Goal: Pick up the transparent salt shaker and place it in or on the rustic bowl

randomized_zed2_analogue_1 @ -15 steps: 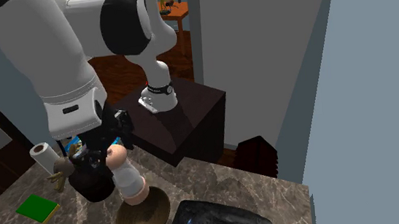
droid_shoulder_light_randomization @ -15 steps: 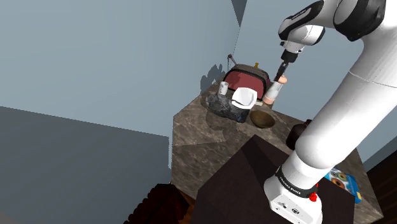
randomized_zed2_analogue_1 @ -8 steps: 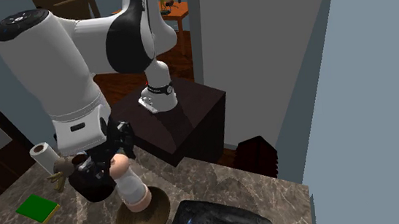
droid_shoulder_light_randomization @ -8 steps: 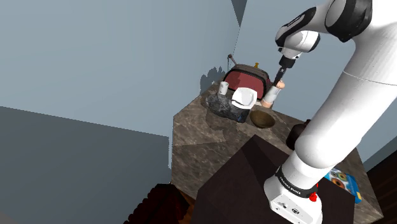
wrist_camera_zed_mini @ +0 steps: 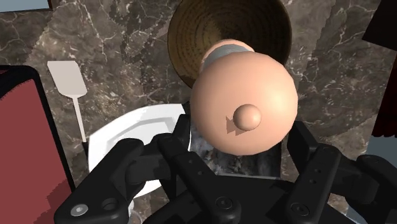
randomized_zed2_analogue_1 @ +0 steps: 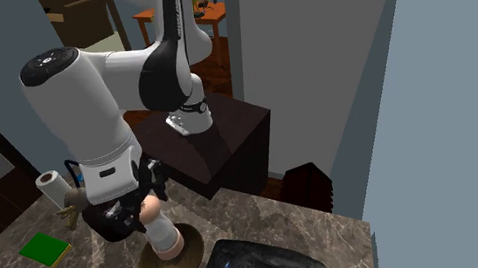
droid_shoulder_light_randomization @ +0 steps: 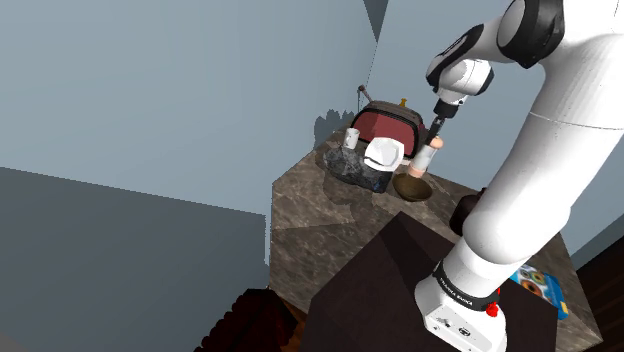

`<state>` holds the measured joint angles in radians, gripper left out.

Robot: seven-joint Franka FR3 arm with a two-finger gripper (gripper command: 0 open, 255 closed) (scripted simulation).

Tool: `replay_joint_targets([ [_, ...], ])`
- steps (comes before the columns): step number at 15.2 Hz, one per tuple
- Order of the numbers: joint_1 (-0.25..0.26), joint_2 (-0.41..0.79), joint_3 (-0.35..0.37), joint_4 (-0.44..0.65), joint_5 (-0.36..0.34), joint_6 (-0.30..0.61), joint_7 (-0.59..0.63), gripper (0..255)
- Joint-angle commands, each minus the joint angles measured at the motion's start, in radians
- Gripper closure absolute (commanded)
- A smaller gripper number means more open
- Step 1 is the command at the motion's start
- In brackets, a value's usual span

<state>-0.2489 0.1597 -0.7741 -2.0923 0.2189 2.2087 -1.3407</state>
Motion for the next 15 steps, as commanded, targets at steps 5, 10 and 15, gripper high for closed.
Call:
replay_joint_targets([
  [5,-0.017,0.057,0.018,-0.026,0.06,0.063,-0.045,255],
  [10,-0.036,0.109,0.04,-0.043,0.116,0.115,-0.085,255],
  [15,-0.04,0.116,0.044,-0.045,0.124,0.122,-0.09,255],
])
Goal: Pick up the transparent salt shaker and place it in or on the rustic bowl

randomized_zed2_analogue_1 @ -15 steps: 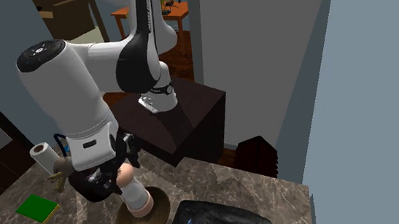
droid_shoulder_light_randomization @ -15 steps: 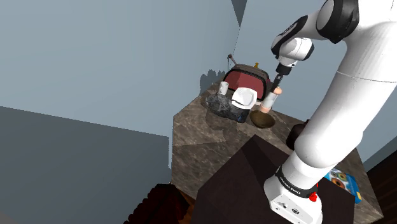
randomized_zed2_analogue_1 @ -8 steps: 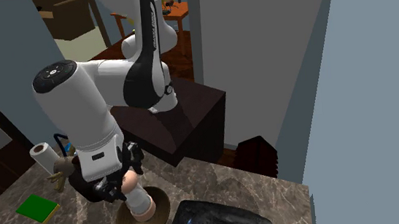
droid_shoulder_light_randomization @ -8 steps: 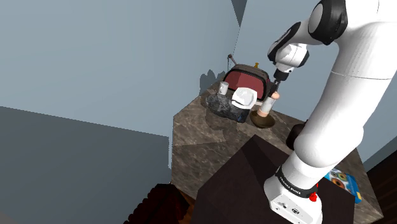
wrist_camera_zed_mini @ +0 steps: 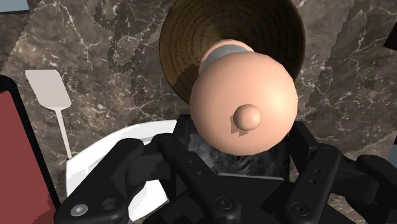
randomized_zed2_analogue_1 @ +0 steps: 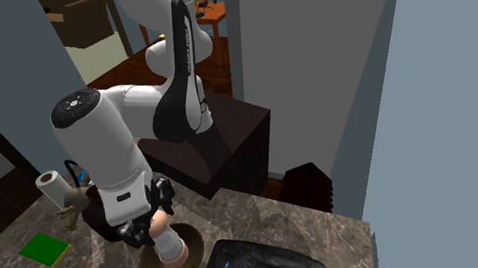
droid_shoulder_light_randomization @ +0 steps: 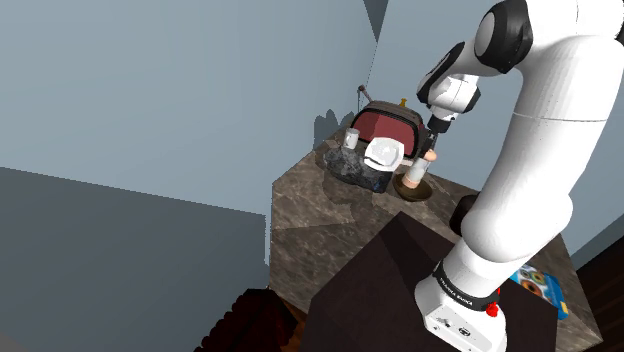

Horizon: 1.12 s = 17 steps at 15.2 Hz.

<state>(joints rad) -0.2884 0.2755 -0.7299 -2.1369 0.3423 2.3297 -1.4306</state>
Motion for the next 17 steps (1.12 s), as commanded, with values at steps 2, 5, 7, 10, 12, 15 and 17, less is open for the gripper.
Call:
replay_joint_targets([
  [2,0.0,0.0,0.0,0.0,0.001,0.001,0.0,255],
  [5,0.0,0.0,0.0,0.0,0.001,0.001,0.0,0],
  [7,0.0,0.0,0.0,0.0,0.001,0.001,0.0,0],
  [10,0.0,0.0,0.0,0.0,0.001,0.001,0.0,0],
  [12,0.019,-0.052,-0.026,0.015,-0.055,-0.05,0.037,0],
  [15,0.032,-0.097,-0.043,0.033,-0.102,-0.097,0.068,0],
  [17,0.032,-0.097,-0.043,0.033,-0.102,-0.097,0.068,0],
])
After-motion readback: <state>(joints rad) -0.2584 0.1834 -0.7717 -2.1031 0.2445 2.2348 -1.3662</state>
